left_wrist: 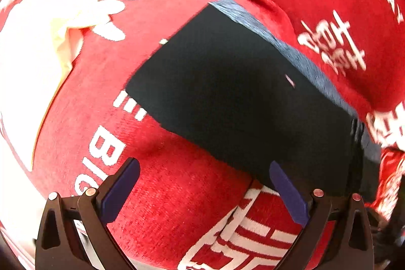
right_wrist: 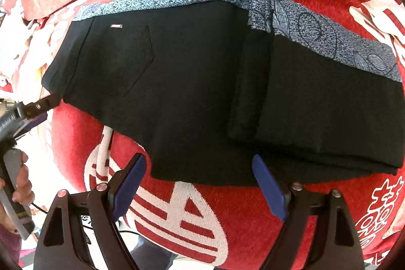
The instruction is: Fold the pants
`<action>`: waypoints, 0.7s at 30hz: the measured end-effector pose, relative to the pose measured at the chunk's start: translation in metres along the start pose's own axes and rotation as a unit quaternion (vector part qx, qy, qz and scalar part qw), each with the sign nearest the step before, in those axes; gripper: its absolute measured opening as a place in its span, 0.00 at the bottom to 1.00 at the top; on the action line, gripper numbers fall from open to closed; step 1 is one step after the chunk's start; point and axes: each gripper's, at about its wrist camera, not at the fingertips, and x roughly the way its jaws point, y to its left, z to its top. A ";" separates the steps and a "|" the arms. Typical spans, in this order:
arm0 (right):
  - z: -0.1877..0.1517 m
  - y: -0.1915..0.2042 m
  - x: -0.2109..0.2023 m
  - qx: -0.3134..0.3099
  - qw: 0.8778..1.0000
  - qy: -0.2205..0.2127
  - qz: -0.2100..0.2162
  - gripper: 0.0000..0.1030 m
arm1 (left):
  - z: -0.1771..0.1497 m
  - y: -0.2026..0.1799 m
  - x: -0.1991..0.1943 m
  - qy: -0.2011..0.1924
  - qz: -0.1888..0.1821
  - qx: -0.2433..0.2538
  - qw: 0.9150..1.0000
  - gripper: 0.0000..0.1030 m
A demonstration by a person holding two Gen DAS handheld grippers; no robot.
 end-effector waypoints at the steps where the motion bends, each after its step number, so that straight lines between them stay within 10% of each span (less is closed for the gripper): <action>1: 0.000 0.000 0.000 0.000 1.000 0.000 -0.001 0.86 | 0.001 0.006 -0.001 -0.002 -0.008 -0.010 1.000 1.00; 21: 0.001 0.002 0.005 -0.005 1.000 0.000 -0.001 0.87 | 0.012 0.014 0.021 -0.031 -0.205 -0.116 0.971 1.00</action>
